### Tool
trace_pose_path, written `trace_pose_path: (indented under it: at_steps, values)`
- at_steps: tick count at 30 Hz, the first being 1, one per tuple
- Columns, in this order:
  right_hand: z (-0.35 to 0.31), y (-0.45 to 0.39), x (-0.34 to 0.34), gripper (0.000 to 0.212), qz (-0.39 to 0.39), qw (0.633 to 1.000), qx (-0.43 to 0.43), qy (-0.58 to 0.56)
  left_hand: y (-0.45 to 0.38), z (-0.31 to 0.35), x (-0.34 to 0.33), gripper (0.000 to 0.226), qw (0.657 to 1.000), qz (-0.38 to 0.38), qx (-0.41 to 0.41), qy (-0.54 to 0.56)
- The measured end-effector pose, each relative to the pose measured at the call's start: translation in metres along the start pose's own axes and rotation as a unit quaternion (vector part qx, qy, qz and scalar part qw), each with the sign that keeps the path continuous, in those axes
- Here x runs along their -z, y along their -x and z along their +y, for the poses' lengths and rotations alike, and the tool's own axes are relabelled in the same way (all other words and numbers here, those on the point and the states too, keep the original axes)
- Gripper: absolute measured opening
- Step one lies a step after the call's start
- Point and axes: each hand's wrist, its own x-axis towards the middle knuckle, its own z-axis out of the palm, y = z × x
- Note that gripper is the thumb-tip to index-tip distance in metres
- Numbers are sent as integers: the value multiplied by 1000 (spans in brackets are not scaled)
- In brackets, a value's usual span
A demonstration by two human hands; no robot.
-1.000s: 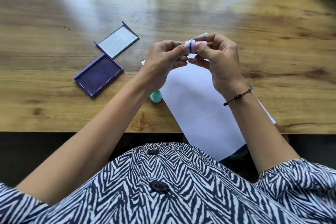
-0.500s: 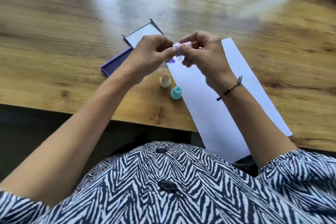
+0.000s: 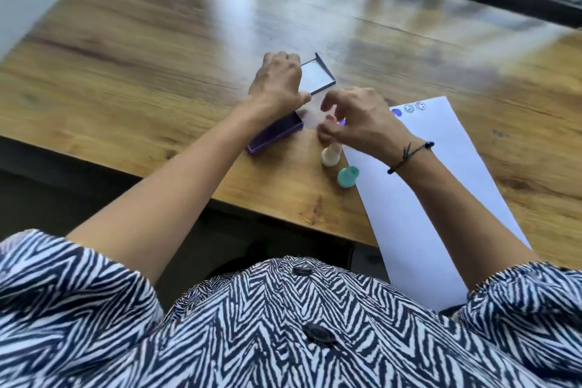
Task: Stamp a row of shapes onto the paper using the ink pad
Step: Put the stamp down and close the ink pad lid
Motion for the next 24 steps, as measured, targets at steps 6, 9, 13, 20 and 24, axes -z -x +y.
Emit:
trace_pose_path:
  at_steps: [6,9,13,20,24]
  values:
    - [5,-25,17,23,75,993,-86,-38,-8,1,-1,56,999,-6,-22,-33]
    - [7,-40,18,27,77,983,-143,-82,-8,-2,0,64,1000,8,-25,2]
    - [-2,-49,25,29,80,899,-238,-359,4,-16,15,67,976,75,-13,206]
    - [-36,-49,20,62,-139,749,-203,-615,52,-36,38,63,934,101,-46,340]
    - [-61,-39,17,50,-158,756,-156,-616,74,-44,45,65,924,95,-74,363]
